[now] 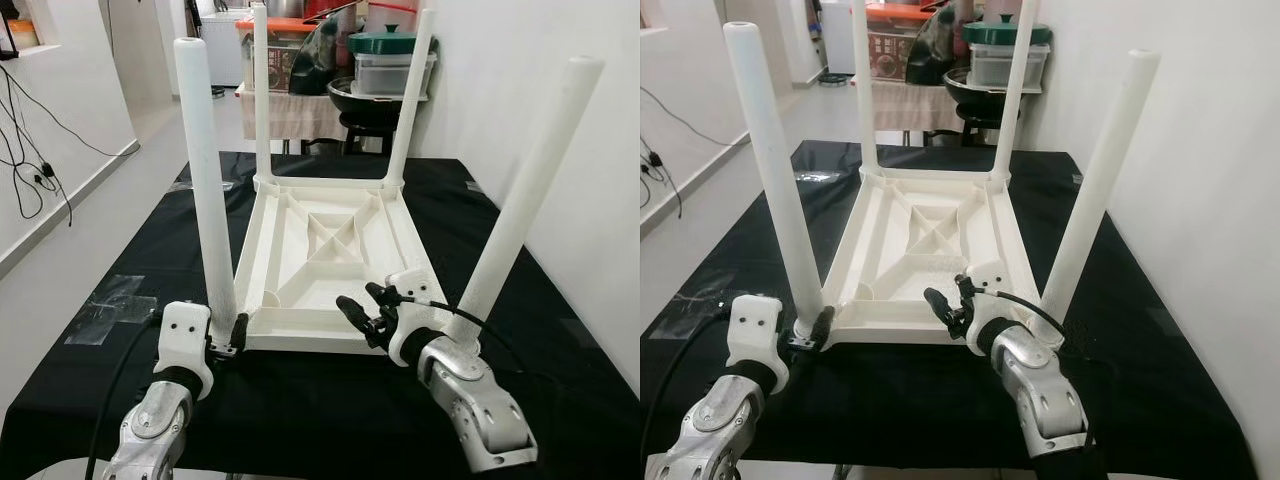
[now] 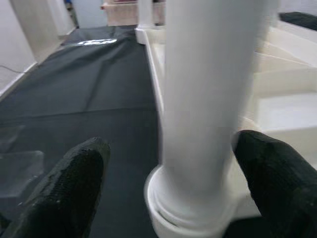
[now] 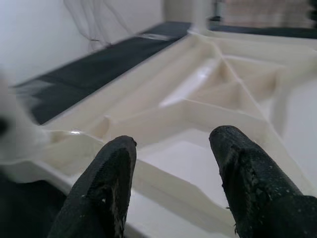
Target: Building children table
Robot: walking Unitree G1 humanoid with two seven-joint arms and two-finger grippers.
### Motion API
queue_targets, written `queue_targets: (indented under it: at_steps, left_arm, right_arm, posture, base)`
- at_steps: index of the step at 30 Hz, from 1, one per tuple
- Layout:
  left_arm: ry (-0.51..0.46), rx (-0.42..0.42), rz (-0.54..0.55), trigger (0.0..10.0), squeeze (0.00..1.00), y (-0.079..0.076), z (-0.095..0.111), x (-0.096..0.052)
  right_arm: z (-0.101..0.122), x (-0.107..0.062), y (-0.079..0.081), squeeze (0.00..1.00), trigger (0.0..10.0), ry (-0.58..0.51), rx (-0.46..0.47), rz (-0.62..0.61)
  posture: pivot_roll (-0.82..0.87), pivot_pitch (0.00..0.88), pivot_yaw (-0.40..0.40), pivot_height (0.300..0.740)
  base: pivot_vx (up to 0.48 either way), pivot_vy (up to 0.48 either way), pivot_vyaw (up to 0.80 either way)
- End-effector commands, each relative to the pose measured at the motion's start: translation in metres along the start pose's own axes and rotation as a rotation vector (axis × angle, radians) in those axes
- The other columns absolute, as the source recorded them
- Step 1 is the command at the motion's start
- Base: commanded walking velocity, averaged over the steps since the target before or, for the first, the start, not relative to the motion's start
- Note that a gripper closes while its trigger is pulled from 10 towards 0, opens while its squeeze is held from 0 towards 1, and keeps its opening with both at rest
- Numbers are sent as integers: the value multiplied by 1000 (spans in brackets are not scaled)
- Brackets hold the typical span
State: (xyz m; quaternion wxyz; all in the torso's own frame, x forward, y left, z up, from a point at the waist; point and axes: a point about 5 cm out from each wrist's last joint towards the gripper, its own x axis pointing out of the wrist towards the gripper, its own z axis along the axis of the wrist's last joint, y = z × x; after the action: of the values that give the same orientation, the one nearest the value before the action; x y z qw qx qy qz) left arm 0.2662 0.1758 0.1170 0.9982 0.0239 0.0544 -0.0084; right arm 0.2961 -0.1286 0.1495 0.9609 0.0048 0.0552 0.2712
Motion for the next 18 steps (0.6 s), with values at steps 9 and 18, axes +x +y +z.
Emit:
queue_targets:
  at_steps: [9, 18]
  left_arm:
    - [-31, -22, 16, 10000, 0, 16, 1, 21]
    - [-39, -13, 23, 10000, 0, 26, -2, 30]
  right_arm:
    - [17, -31, -3, 0, 10000, -9, -38, 92]
    - [8, -90, -42, 0, 10000, 243, 25, -184]
  posture:
    - [-10, 0, -70, 740]
    - [-72, 0, -51, 740]
  base:
    - [0, 0, 0]
    - [0, 0, 0]
